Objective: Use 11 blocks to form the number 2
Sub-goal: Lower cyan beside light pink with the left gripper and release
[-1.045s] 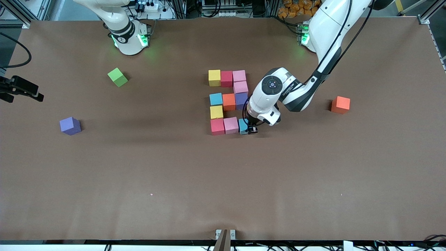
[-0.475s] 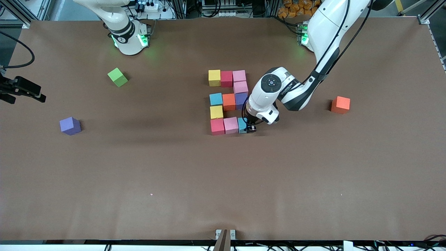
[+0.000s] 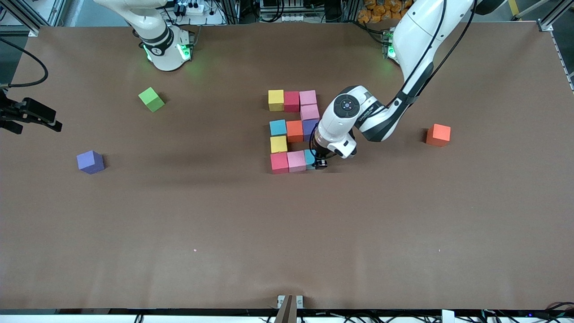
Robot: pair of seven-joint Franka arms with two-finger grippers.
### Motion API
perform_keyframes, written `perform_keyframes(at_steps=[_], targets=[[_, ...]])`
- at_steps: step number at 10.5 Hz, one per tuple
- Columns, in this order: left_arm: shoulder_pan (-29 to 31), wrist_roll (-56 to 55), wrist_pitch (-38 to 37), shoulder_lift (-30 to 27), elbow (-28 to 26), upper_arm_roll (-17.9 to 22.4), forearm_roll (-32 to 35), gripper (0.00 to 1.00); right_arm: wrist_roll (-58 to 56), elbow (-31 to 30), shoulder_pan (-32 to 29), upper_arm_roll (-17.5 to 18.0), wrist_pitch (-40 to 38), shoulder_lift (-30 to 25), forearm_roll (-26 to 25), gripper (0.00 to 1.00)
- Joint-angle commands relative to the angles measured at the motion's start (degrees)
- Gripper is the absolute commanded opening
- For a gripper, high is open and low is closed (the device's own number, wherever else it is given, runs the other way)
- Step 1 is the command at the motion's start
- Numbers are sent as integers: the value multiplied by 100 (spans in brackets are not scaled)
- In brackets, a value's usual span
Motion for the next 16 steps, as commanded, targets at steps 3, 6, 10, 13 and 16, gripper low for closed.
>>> perform_keyframes(at_steps=[3, 6, 10, 13, 16], targets=[[5, -113, 92, -66, -50, 20, 285, 100, -5, 19, -13, -8, -8, -42, -80, 100], [49, -139, 40, -373, -59, -6, 294, 100, -5, 10, -13, -8, -8, -42, -88, 100], [128, -149, -100, -1058, -76, -322, 276, 100, 4, 19, -30, -25, -8, -42, -71, 100], [330, 332, -530, -1436, 2, -349, 241, 100, 12, 1, -21, -25, 1, -33, -71, 100], [383, 1561, -1135, -1508, 790, -480, 206, 100, 12, -16, -13, -16, 1, -33, -71, 100]])
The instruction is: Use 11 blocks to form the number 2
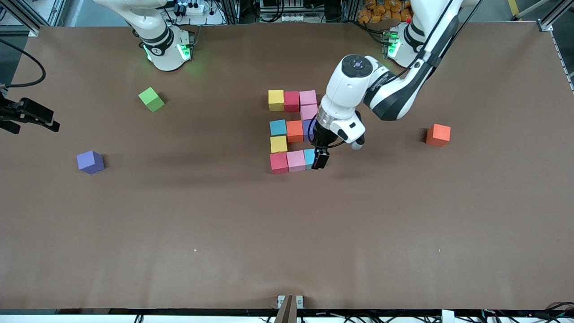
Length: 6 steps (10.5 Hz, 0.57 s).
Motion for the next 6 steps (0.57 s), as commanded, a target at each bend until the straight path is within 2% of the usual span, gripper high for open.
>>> perform_keyframes(at_steps=[1, 3, 6], targets=[[63, 989, -955, -30, 750, -107, 67, 100, 11, -21, -5, 16, -9, -35, -61, 100], [115, 2384, -1782, 49, 1296, -72, -125, 100, 11, -21, -5, 16, 0, -27, -61, 100], [509, 4345, -2830, -100, 1684, -71, -170, 100, 11, -30, -23, 16, 0, -26, -61, 100]])
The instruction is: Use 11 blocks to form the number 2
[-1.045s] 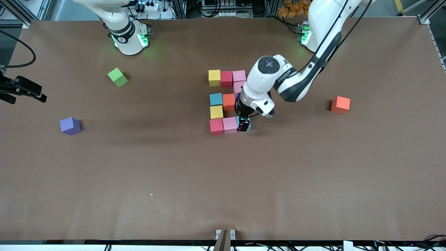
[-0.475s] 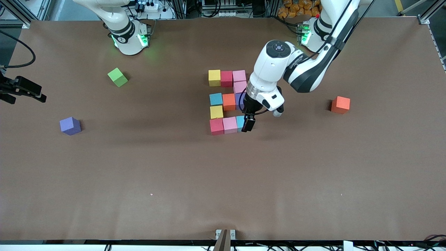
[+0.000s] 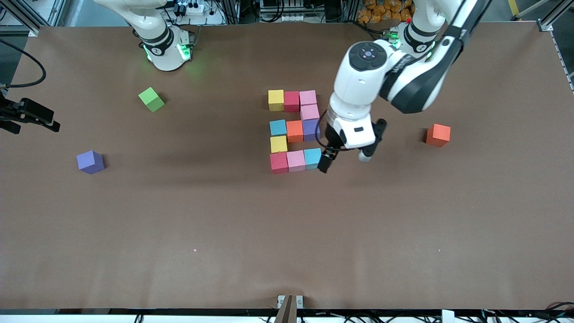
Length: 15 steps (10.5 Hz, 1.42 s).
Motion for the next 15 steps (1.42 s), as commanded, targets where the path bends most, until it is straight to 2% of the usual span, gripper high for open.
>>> perform_keyframes(at_steps=[1, 4, 7, 8, 10, 11, 12, 15], targets=[[303, 1402, -785, -89, 435, -46, -119, 100, 11, -27, -23, 16, 2, -31, -61, 100], [803, 3124, -1674, -194, 910, -81, -137, 100, 11, -27, -23, 16, -7, -31, -61, 100], [1436, 4759, -2149, -607, 929, -90, -655, 100, 11, -27, -31, 7, -7, -31, -61, 100], [1455, 5470, -2177, -869, 903, 6, -682, 100, 11, -27, -31, 16, 2, -31, -61, 100], [1464, 6273, -2605, -1082, 946, 418, -952, 100, 11, -27, -23, 7, 2, -31, -53, 100], [1412, 6781, -2799, -1144, 1112, 803, -1146, 100, 11, -27, -23, 7, -6, -31, -61, 100], [1368, 7413, -2949, -1162, 1287, 1068, -1191, 100, 11, -27, -31, 16, -7, -31, -53, 100], [1315, 8357, -3372, -1468, 1289, 1648, -1183, 100, 11, -27, -40, 7, -7, 4, -61, 100]])
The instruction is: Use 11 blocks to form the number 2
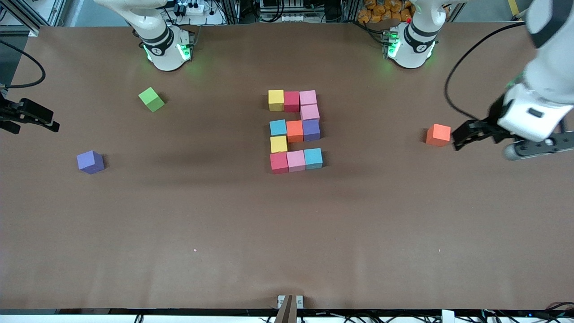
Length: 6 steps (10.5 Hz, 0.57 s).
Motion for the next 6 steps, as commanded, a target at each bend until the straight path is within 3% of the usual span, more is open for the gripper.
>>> perform_keyframes(at_steps=[1, 6], targets=[[-91, 667, -429, -358, -37, 452, -120, 100, 11, -20, -27, 18, -4, -2, -61, 100], [-135, 749, -510, -350, -3, 788, -137, 100, 2, -29, -19, 18, -12, 16, -61, 100]])
